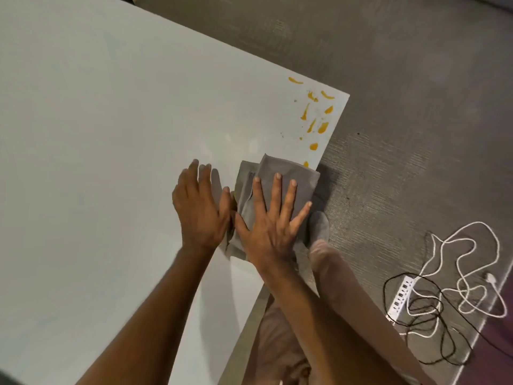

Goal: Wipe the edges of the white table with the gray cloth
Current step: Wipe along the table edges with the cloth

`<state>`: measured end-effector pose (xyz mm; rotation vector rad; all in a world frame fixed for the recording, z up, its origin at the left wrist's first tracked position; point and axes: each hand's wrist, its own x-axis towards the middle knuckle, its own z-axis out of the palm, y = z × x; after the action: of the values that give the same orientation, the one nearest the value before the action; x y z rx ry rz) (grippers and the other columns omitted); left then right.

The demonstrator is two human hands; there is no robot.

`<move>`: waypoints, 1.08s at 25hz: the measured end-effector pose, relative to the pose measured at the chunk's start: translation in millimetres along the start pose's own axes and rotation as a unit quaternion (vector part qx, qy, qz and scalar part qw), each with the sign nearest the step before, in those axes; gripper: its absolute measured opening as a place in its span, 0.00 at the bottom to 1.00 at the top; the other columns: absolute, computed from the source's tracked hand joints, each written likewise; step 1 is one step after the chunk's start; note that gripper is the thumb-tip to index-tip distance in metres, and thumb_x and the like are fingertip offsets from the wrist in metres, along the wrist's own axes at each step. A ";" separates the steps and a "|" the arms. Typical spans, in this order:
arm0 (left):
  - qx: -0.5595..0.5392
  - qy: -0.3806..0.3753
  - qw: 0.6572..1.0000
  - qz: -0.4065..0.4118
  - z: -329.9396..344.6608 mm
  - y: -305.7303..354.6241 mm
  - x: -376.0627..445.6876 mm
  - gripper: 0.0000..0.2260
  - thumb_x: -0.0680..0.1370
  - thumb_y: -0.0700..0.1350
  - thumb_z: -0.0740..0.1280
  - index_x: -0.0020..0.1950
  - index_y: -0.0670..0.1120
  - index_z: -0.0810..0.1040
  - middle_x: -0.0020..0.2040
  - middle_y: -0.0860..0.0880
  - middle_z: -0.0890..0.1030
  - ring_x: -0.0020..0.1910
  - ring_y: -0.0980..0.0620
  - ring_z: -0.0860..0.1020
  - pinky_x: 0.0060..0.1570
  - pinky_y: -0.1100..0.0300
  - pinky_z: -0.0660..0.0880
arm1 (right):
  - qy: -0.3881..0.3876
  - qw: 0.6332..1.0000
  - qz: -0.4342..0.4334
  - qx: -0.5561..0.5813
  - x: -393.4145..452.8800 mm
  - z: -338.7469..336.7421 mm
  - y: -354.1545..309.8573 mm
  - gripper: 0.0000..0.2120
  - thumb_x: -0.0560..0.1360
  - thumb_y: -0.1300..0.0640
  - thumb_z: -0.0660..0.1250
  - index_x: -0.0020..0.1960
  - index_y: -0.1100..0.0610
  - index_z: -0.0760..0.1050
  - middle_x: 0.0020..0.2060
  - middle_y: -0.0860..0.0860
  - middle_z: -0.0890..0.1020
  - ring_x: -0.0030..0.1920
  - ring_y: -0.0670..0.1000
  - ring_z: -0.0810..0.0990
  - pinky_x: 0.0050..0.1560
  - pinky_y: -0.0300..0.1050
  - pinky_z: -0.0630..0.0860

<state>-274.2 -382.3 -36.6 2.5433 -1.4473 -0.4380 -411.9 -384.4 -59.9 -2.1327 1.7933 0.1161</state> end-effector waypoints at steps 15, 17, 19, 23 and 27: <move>0.085 0.012 0.994 0.061 28.3 1.3 80.9 0.31 0.86 0.61 0.45 0.85 0.46 0.58 0.86 0.43 0.57 0.85 0.40 0.56 0.82 0.36 0.53 | 0.100 0.995 0.020 -0.010 72.7 -6.0 19.6 0.28 0.85 0.38 0.53 0.84 0.41 0.54 0.85 0.54 0.56 0.84 0.64 0.53 0.74 0.77 0.57; 0.088 0.010 0.994 0.059 29.3 0.8 81.5 0.31 0.85 0.61 0.45 0.85 0.46 0.57 0.86 0.44 0.56 0.85 0.40 0.55 0.82 0.37 0.53 | 0.100 0.995 0.019 -0.022 84.4 -10.7 22.3 0.28 0.86 0.38 0.52 0.84 0.41 0.53 0.85 0.54 0.56 0.84 0.65 0.53 0.74 0.76 0.57; 0.092 0.009 0.994 0.058 29.7 0.6 81.7 0.31 0.85 0.61 0.44 0.85 0.46 0.57 0.86 0.44 0.55 0.85 0.40 0.54 0.82 0.37 0.52 | 0.096 0.994 0.020 -0.037 96.2 -14.9 24.7 0.28 0.86 0.37 0.50 0.84 0.41 0.52 0.85 0.55 0.55 0.84 0.65 0.53 0.75 0.76 0.57; 0.093 0.013 0.994 0.055 30.3 1.4 81.6 0.32 0.85 0.61 0.43 0.85 0.47 0.56 0.86 0.45 0.54 0.86 0.41 0.53 0.82 0.37 0.51 | 0.085 0.994 0.032 -0.053 131.4 -23.1 29.9 0.29 0.84 0.37 0.47 0.84 0.38 0.48 0.86 0.53 0.51 0.84 0.63 0.49 0.75 0.76 0.54; 0.091 0.019 0.994 0.055 32.7 1.6 81.5 0.30 0.86 0.60 0.46 0.85 0.47 0.56 0.86 0.45 0.54 0.86 0.42 0.52 0.82 0.37 0.51 | 0.109 0.991 0.016 -0.075 179.1 -33.2 35.3 0.30 0.85 0.37 0.46 0.84 0.39 0.45 0.86 0.53 0.50 0.84 0.63 0.49 0.74 0.79 0.53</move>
<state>-247.3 -453.7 -80.2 2.5754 -1.6737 -0.2506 -416.4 -567.9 -87.2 -2.2984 1.9987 0.0279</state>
